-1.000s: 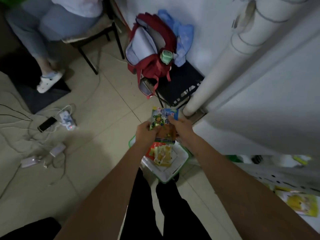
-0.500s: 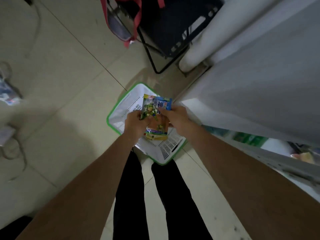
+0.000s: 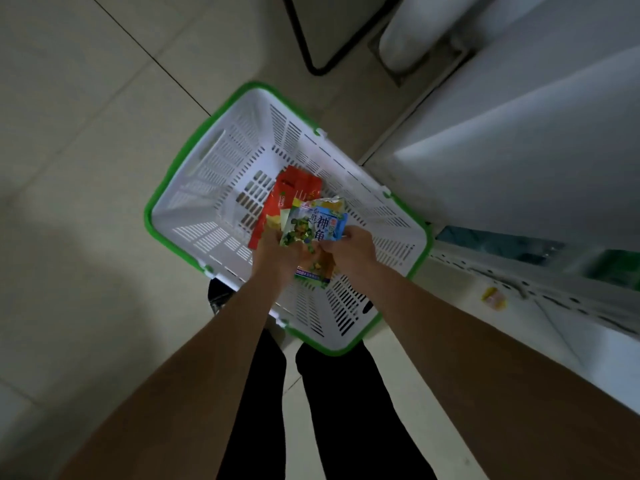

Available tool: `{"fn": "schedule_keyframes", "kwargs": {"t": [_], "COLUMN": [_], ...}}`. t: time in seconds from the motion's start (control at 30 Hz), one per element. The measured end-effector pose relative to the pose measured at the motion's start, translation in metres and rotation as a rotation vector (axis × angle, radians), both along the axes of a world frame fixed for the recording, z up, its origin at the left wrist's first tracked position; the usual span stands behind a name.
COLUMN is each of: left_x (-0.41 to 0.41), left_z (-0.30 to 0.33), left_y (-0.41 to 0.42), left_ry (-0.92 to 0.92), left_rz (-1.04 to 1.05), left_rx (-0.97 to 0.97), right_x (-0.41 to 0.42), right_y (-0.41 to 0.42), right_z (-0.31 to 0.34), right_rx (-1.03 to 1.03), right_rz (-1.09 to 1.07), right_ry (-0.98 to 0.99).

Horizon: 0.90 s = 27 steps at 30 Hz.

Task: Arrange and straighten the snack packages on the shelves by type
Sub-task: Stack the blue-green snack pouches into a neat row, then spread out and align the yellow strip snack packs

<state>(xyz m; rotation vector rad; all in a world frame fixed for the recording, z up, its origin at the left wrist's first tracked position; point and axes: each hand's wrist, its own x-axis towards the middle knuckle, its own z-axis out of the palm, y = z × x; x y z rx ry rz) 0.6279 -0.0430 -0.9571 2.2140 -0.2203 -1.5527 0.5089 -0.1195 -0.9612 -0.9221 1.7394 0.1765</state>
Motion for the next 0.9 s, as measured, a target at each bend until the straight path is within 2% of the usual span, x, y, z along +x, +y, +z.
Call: {"fn": "schedule_keyframes", "kwargs": {"t": [0.13, 0.37, 0.5, 0.6, 0.77, 0.9], "left_x": [-0.008, 0.0, 0.017, 0.024, 0.037, 0.056], "left_z": [-0.032, -0.021, -0.013, 0.0, 0.032, 0.087], "left_y": [0.005, 0.0, -0.008, -0.017, -0.019, -0.028], "left_ry": [0.002, -0.09, -0.111, -0.15, -0.322, -0.583], "left_rz": [0.056, -0.094, -0.179, -0.231, -0.507, -0.871], "left_rx": [0.005, 0.018, 0.013, -0.046, -0.17, -0.314], "right_x": [0.0, 0.001, 0.0, 0.001, 0.0, -0.003], "right_y": [-0.001, -0.01, -0.024, -0.027, -0.024, -0.025], "right_z": [-0.021, -0.013, -0.004, 0.006, 0.042, 0.095], "right_rx": [-0.014, 0.024, 0.056, -0.046, -0.369, -0.502], "right_rz": [0.029, 0.049, 0.263, 0.439, 0.839, 0.967], "right_ry": [0.001, 0.009, 0.07, 0.038, 0.113, 0.16]}}
